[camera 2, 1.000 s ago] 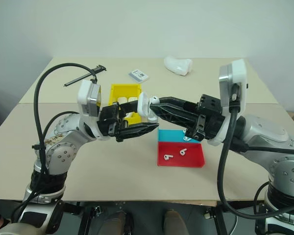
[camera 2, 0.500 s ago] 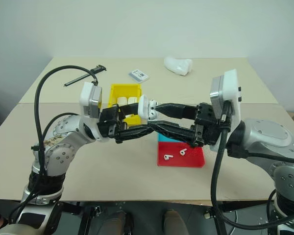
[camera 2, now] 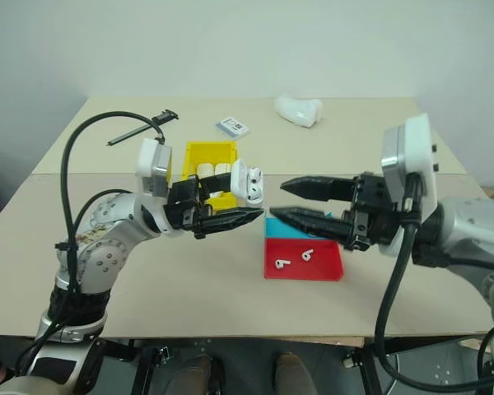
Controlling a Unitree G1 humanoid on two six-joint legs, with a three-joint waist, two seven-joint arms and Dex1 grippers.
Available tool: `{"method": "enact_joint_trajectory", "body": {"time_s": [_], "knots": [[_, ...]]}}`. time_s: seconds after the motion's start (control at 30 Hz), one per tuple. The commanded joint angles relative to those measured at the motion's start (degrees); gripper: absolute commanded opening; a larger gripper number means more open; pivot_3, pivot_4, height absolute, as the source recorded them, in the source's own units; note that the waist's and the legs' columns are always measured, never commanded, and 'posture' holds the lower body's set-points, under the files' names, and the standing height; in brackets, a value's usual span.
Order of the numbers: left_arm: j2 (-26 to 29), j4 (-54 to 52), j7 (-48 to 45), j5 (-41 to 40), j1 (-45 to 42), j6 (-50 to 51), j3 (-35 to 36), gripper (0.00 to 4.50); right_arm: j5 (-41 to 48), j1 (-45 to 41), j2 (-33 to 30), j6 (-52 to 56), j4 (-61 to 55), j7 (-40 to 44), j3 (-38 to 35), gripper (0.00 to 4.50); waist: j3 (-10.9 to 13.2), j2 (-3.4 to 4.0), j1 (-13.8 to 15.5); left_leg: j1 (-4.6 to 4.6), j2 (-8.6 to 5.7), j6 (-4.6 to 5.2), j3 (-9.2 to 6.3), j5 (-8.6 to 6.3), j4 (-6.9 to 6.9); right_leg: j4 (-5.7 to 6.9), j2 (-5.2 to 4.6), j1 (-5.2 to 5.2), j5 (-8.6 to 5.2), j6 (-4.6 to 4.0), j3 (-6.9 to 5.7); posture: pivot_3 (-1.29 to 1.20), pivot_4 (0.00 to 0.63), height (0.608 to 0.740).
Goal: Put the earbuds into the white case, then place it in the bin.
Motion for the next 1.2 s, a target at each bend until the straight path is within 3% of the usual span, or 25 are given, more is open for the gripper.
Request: {"method": "enact_joint_trajectory", "body": {"time_s": [0.03,0.1,0.23,0.4,0.6,0.73,0.9,1.03,1.2], "knots": [[-0.92,0.98,-1.80,1.31,-2.00,-2.28,-1.08,2.76,-3.46,-7.72,-0.44,0.10,1.71,0.00,5.26,0.60,0.00,0.00,-0.01,-0.02,0.00,0.00,0.00,0.00,-0.01,-0.02,0.01,0.01,0.00,0.00,0.00,0.00,0.150,0.740],[-1.52,2.05,-2.80,2.11,-2.81,-3.12,-1.87,2.76,-3.59,-15.93,0.84,4.21,4.13,-2.63,10.17,0.05,0.00,0.01,0.00,-0.12,0.00,0.01,0.02,0.00,-0.01,-0.03,0.00,-0.08,0.00,0.00,0.02,0.00,0.150,0.740],[-2.88,3.06,-3.80,3.61,-4.15,-4.82,-3.06,2.76,-7.29,-30.03,3.12,12.81,6.64,-5.29,20.42,0.05,-0.01,0.02,0.15,-0.22,0.02,0.03,0.04,-0.02,0.00,-0.03,0.00,-0.21,0.00,-0.03,0.01,0.00,0.150,0.740],[-3.04,3.02,-4.06,3.97,-4.22,-5.49,-2.45,2.76,-11.56,-33.62,2.06,16.26,6.35,-1.13,25.53,0.05,-0.01,0.02,0.65,-0.36,-0.01,0.11,0.06,-0.07,0.05,-0.10,-0.10,-0.23,-0.02,-0.03,-0.04,0.00,0.150,0.740],[-2.35,1.48,-2.61,4.33,-2.86,-5.20,-1.09,2.76,-14.38,-28.48,-2.47,14.75,4.87,4.82,23.28,0.05,-0.01,0.01,0.77,-0.37,-0.02,0.18,0.02,-0.11,0.07,-0.11,-0.13,-0.18,-0.01,0.00,-0.11,0.00,0.150,0.740],[-1.23,-0.06,-0.75,4.20,-1.57,-4.86,0.69,2.76,-13.99,-23.55,-5.17,13.66,4.72,6.78,17.85,0.05,-0.01,0.01,0.44,-0.34,-0.02,0.18,0.02,-0.11,0.07,-0.06,-0.13,-0.19,-0.01,0.00,-0.06,0.00,0.150,0.740],[-1.30,-2.75,5.39,4.37,1.05,-4.51,3.81,2.76,-13.26,-14.40,1.22,7.88,3.95,1.01,6.39,0.05,-0.01,0.00,0.15,-0.28,0.01,0.19,0.01,-0.11,0.07,-0.04,-0.11,-0.14,-0.01,0.00,-0.03,0.00,0.150,0.740],[-4.82,-1.49,20.78,12.30,2.19,-5.24,6.49,2.76,-16.89,-3.60,5.21,4.02,0.58,-3.17,3.18,0.05,-0.01,0.00,0.46,-0.27,-0.02,0.18,-0.01,-0.11,0.07,-0.04,-0.13,-0.08,-0.01,0.02,-0.04,0.00,0.150,0.740],[-11.68,6.23,40.62,22.80,-0.81,-5.58,8.36,2.76,-26.64,0.02,7.34,3.47,-2.81,-10.22,11.93,0.05,-0.02,-0.01,0.71,-0.24,-0.07,0.16,-0.01,-0.09,0.11,-0.04,-0.16,-0.04,0.05,0.11,0.01,0.00,0.150,0.740]]}}
